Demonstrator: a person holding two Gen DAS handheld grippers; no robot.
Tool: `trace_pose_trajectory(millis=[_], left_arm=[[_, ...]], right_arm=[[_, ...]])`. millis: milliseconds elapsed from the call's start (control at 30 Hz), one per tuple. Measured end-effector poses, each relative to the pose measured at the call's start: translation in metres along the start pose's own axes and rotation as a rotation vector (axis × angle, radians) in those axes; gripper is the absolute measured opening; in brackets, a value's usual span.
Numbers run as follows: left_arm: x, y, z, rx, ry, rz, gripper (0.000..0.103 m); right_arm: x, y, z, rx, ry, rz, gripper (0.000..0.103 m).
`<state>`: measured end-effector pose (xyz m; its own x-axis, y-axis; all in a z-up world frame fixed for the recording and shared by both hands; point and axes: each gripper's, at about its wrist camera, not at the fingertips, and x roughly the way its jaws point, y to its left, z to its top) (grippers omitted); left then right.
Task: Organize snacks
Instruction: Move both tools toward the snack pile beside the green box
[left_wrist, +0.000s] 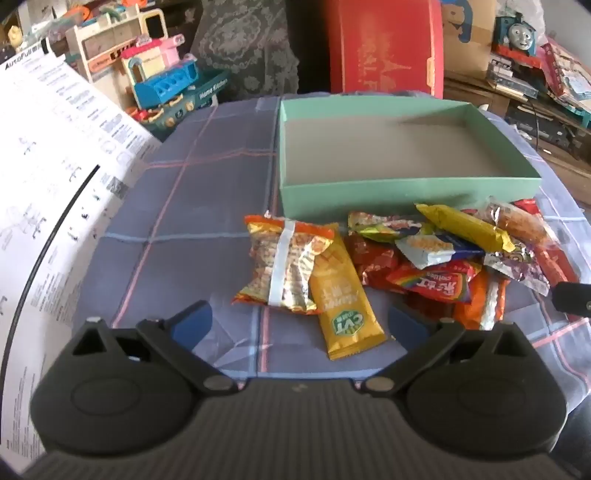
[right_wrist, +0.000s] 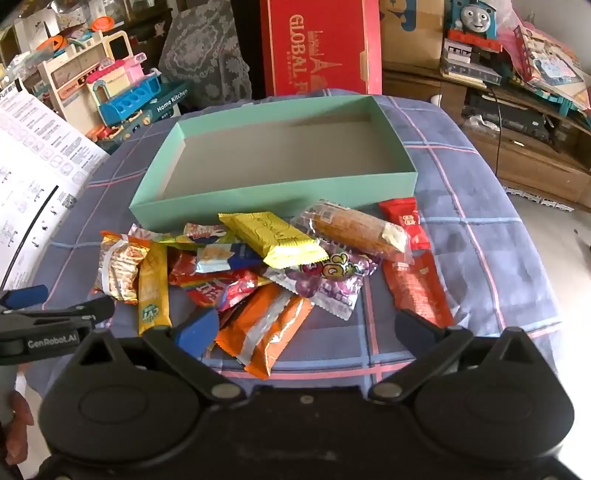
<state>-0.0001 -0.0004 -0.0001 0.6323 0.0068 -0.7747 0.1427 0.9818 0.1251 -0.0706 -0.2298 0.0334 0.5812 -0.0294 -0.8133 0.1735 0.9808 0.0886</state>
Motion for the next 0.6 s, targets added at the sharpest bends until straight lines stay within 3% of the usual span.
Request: trace_pose_trajectory(millis=[233,600], left_arm=[[0.002,0.01,-0.001,-0.049,0.035,-0.064,0.103],[-0.005,0.008,0.005,-0.022,0.023,-0.068,0.103]], right_arm=[[-0.004,0.0,0.001,-0.009,-0.01,-0.011,0.103],[-0.001,-0.003,0.002,0.004,0.001,-0.029,0.103]])
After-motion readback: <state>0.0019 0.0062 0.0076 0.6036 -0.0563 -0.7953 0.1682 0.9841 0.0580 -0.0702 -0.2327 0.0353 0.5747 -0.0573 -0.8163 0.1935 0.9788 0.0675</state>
